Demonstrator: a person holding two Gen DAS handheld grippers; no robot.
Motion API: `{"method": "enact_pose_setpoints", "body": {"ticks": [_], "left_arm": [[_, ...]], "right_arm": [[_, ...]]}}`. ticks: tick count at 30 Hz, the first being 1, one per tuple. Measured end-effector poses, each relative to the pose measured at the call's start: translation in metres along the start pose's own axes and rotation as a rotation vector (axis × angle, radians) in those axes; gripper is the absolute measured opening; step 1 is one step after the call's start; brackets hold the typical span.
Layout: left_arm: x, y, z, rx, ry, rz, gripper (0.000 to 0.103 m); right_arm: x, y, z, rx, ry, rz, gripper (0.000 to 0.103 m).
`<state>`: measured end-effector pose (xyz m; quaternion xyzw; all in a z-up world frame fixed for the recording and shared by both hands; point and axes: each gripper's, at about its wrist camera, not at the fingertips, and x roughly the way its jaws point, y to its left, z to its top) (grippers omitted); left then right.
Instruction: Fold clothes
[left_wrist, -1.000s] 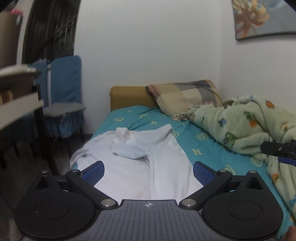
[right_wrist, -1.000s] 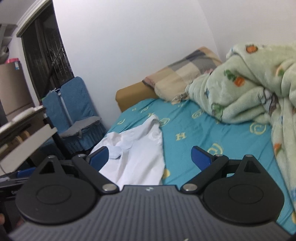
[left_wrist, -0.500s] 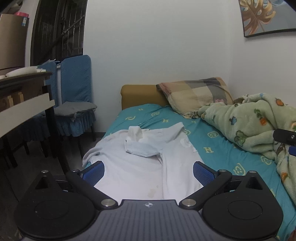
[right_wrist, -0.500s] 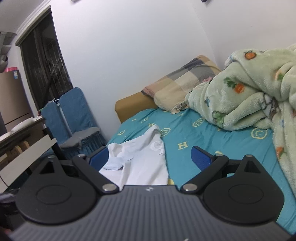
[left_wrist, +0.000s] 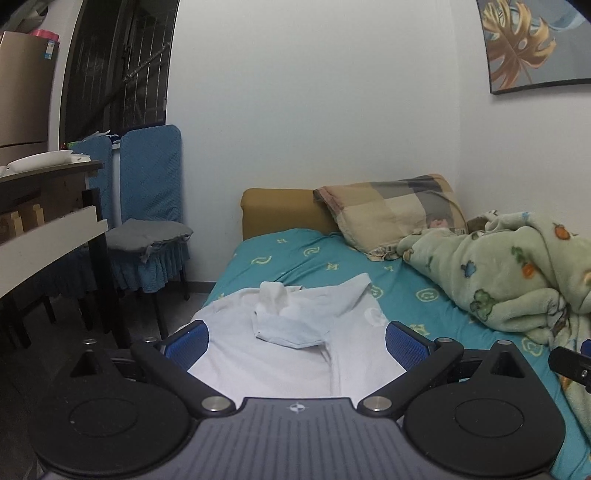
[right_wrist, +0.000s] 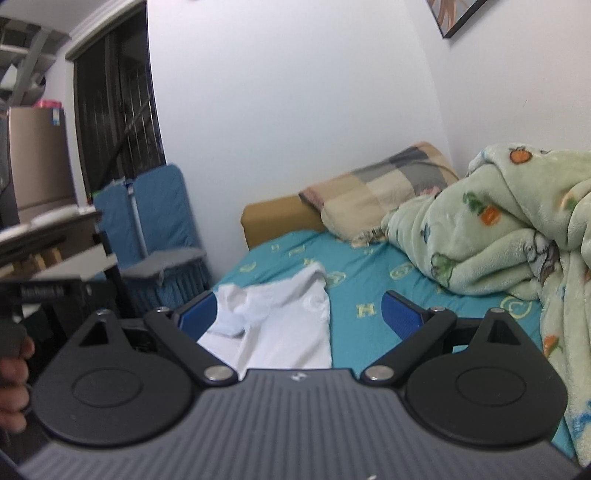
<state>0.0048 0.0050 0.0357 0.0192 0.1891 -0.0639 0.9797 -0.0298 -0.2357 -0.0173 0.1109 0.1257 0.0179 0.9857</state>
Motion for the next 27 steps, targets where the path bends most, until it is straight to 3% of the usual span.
{"method": "enact_pose_setpoints", "body": {"ticks": [4, 8, 13, 17, 21, 23, 26, 27], "left_arm": [[0.01, 0.028, -0.014, -0.016, 0.053, 0.021, 0.103], [0.016, 0.073, -0.021, -0.144, 0.081, 0.041, 0.103], [0.028, 0.122, -0.031, -0.225, 0.108, 0.052, 0.103], [0.046, 0.15, -0.046, -0.266, 0.123, 0.099, 0.103], [0.071, 0.177, -0.06, -0.319, 0.139, 0.201, 0.103], [0.082, 0.193, -0.069, -0.363, 0.141, 0.317, 0.103], [0.1, 0.223, -0.085, -0.503, 0.151, 0.447, 0.103], [0.106, 0.233, -0.091, -0.552, 0.163, 0.468, 0.103]], "right_arm": [[0.033, 0.01, -0.009, -0.095, 0.129, 0.001, 0.097], [0.083, 0.04, -0.008, -0.192, 0.244, 0.067, 0.097], [0.185, 0.115, -0.001, -0.302, 0.38, 0.238, 0.094], [0.28, 0.203, -0.012, -0.466, 0.48, 0.337, 0.088], [0.361, 0.286, -0.035, -0.594, 0.531, 0.417, 0.088], [0.398, 0.326, -0.051, -0.671, 0.543, 0.451, 0.088], [0.452, 0.372, -0.085, -0.798, 0.577, 0.458, 0.086], [0.47, 0.383, -0.097, -0.824, 0.6, 0.444, 0.081]]}}
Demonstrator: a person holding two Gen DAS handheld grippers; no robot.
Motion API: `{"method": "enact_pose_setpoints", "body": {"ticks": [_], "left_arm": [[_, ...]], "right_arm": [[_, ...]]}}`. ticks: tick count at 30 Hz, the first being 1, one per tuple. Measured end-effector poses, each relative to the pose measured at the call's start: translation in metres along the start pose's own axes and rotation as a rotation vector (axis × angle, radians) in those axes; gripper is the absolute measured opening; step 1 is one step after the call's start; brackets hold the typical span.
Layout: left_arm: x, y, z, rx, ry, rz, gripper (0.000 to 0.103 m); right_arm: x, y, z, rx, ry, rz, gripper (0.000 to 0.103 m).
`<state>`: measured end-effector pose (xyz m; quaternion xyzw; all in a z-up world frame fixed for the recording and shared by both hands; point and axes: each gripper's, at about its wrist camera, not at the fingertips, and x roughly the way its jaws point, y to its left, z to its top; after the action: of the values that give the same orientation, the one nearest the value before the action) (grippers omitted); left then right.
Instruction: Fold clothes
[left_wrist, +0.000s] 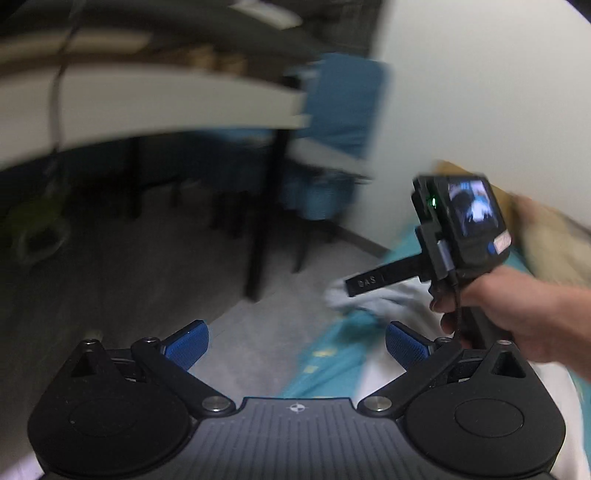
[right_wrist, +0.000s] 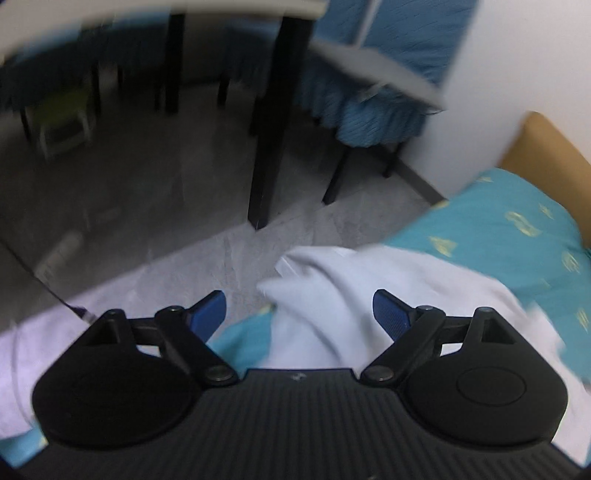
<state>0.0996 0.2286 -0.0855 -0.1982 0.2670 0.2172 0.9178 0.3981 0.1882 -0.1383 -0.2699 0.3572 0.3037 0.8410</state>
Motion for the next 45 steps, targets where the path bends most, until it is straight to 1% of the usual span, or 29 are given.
{"method": "enact_pose_setpoints", "body": {"ticks": [1, 3, 6, 8, 9, 10, 11, 14, 17, 18, 20, 22, 24, 27, 31, 32, 37, 38, 39, 40, 41, 42, 43, 45], "left_arm": [[0.009, 0.005, 0.0, -0.034, 0.014, 0.014, 0.103], [0.023, 0.009, -0.002, -0.059, 0.023, 0.042, 0.103], [0.037, 0.008, -0.005, -0.04, 0.022, 0.056, 0.103], [0.043, 0.006, -0.009, -0.024, 0.017, 0.059, 0.103], [0.045, 0.004, -0.011, -0.016, 0.018, 0.06, 0.103], [0.046, 0.004, -0.012, -0.011, 0.015, 0.062, 0.103], [0.047, 0.003, -0.012, -0.007, 0.012, 0.065, 0.103], [0.044, 0.004, -0.014, 0.008, -0.021, 0.081, 0.103], [0.047, -0.003, -0.011, 0.028, -0.019, 0.115, 0.102], [0.043, -0.002, -0.01, 0.012, -0.035, 0.101, 0.102], [0.032, -0.002, -0.009, 0.007, -0.065, 0.092, 0.102], [0.023, -0.003, -0.007, 0.009, -0.082, 0.082, 0.102], [0.018, -0.005, -0.006, 0.016, -0.084, 0.069, 0.102], [0.012, -0.011, -0.007, 0.036, -0.082, 0.043, 0.102], [0.01, -0.021, -0.012, 0.068, -0.069, -0.009, 0.102], [0.009, -0.024, -0.014, 0.08, -0.068, -0.021, 0.102], [0.015, -0.043, -0.027, 0.144, -0.06, -0.064, 0.102], [0.016, -0.046, -0.029, 0.154, -0.055, -0.066, 0.102], [0.019, -0.05, -0.031, 0.162, -0.052, -0.07, 0.102], [0.02, -0.054, -0.032, 0.171, -0.049, -0.072, 0.102], [0.022, -0.057, -0.034, 0.181, -0.046, -0.074, 0.102], [0.021, -0.06, -0.035, 0.189, -0.045, -0.076, 0.102], [0.023, -0.061, -0.036, 0.196, -0.046, -0.081, 0.102], [0.022, -0.065, -0.037, 0.207, -0.049, -0.088, 0.102]], "right_arm": [[0.019, 0.003, 0.005, -0.013, 0.03, -0.016, 0.079], [0.051, 0.009, 0.012, -0.038, 0.084, -0.053, 0.079], [0.099, 0.019, 0.022, -0.076, 0.165, -0.109, 0.078], [0.111, 0.019, 0.024, -0.08, 0.186, -0.144, 0.054], [0.111, 0.016, 0.025, -0.06, 0.177, -0.157, 0.024], [0.109, 0.01, 0.026, -0.03, 0.161, -0.167, 0.008], [0.103, 0.003, 0.026, 0.007, 0.13, -0.167, 0.006], [0.059, -0.019, 0.023, 0.116, -0.034, -0.17, 0.004], [0.002, -0.044, 0.014, 0.219, -0.187, -0.204, 0.004], [-0.019, -0.054, 0.009, 0.249, -0.237, -0.217, 0.004], [-0.058, -0.077, -0.003, 0.32, -0.336, -0.238, 0.004], [-0.097, -0.102, -0.02, 0.401, -0.42, -0.28, 0.004], [-0.134, -0.13, -0.045, 0.49, -0.493, -0.326, 0.004], [-0.168, -0.175, -0.092, 0.618, -0.538, -0.42, 0.004], [-0.172, -0.229, -0.166, 0.796, -0.478, -0.504, 0.004], [-0.168, -0.237, -0.183, 0.83, -0.463, -0.515, 0.004], [-0.139, -0.264, -0.26, 0.971, -0.394, -0.544, 0.007], [-0.136, -0.267, -0.268, 0.993, -0.381, -0.537, 0.007], [-0.133, -0.268, -0.274, 1.011, -0.367, -0.524, 0.012], [-0.131, -0.269, -0.279, 1.029, -0.354, -0.51, 0.029], [-0.132, -0.266, -0.283, 1.033, -0.352, -0.506, 0.044], [-0.136, -0.259, -0.284, 1.021, -0.368, -0.516, 0.076], [-0.143, -0.249, -0.284, 1.005, -0.391, -0.529, 0.089], [-0.152, -0.233, -0.278, 0.963, -0.429, -0.513, 0.087]]}}
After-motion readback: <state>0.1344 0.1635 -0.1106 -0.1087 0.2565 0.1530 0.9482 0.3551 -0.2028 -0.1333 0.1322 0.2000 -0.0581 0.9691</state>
